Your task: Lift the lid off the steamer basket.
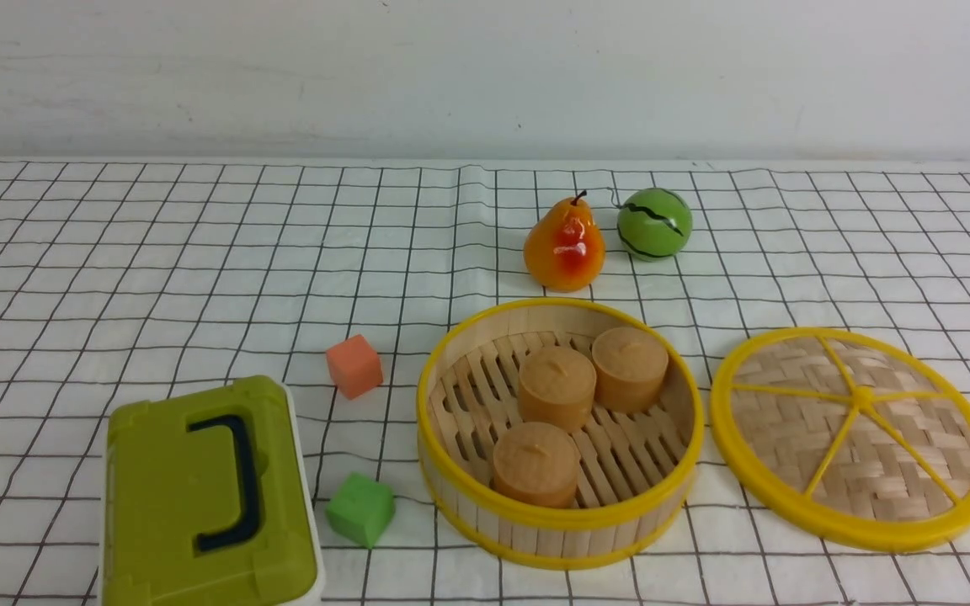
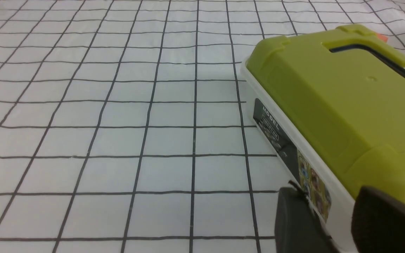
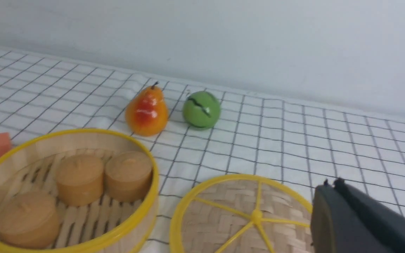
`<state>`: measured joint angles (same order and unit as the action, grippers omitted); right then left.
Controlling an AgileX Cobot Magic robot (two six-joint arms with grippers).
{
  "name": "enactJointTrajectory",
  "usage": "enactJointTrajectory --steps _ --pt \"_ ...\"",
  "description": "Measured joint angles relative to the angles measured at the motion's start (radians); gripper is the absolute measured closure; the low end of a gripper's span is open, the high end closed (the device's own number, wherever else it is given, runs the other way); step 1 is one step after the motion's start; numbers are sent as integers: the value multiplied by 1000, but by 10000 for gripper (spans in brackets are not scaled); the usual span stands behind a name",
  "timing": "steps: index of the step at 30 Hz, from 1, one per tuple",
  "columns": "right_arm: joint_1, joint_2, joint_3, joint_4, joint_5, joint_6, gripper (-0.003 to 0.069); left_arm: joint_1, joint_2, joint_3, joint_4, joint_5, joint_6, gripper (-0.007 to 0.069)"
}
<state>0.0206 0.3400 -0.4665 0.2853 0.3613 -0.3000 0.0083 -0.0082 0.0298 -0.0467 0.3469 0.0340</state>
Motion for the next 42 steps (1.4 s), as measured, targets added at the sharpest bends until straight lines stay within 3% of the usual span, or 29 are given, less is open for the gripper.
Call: enactJointTrajectory --steps 3,9,26,42 --pt "-11 -107 174 -108 -120 115 673 0 0 0 0 0 0 386" --pt "-78 -263 395 -211 -149 272 673 0 0 0 0 0 0 386" --pt "-70 -351 489 -253 10 376 673 0 0 0 0 0 0 386" --pt "-70 -351 486 -258 22 387 670 0 0 0 0 0 0 386"
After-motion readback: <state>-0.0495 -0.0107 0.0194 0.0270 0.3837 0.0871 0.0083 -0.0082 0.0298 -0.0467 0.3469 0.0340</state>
